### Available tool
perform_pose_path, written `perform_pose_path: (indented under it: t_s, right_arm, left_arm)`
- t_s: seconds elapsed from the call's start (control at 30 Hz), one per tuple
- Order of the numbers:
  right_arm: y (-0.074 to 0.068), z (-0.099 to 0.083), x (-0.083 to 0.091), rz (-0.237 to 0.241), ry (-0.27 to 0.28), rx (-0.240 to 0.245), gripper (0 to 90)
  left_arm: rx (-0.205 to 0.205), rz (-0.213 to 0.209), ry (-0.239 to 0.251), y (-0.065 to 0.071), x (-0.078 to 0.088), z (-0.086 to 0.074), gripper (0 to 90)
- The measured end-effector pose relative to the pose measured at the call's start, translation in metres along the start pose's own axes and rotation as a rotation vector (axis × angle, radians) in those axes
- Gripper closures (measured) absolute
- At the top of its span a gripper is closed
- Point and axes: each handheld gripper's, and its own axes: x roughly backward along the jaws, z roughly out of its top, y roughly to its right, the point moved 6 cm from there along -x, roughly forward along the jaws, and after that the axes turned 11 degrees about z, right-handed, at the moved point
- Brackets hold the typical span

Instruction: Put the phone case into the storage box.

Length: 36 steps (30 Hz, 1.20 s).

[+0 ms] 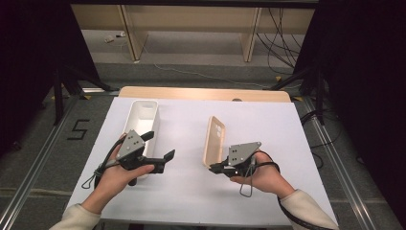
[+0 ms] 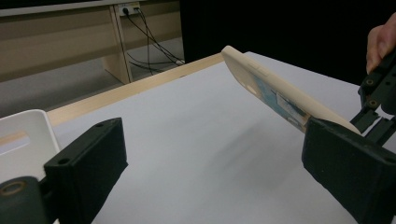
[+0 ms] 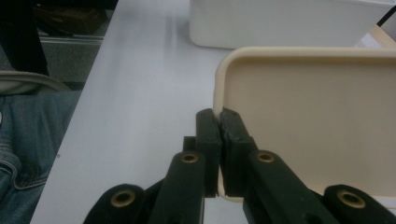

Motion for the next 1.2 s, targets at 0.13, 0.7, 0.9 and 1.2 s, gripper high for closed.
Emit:
perform_pose_path:
  t_s: [0.13, 0.7, 0.9, 1.2]
  right_arm:
    - [0.0, 0.0, 0.0, 0.0, 0.001, 0.001, 88.4]
    - [-0.001, 0.002, -0.006, 0.008, 0.002, 0.008, 88.3]
    - [-0.003, 0.004, -0.008, 0.018, 0.004, 0.009, 88.4]
    - [-0.003, 0.007, -0.011, 0.021, 0.0, 0.02, 88.4]
  left_arm:
    - [-0.001, -0.011, 0.003, 0.005, -0.009, 0.01, 8.0]
    - [0.004, -0.007, -0.028, 0.014, -0.036, 0.027, 12.9]
    - [-0.001, 0.027, -0.032, 0.015, -0.043, 0.03, 14.4]
    - [0.008, 0.022, -0.058, 0.022, -0.055, 0.034, 15.8]
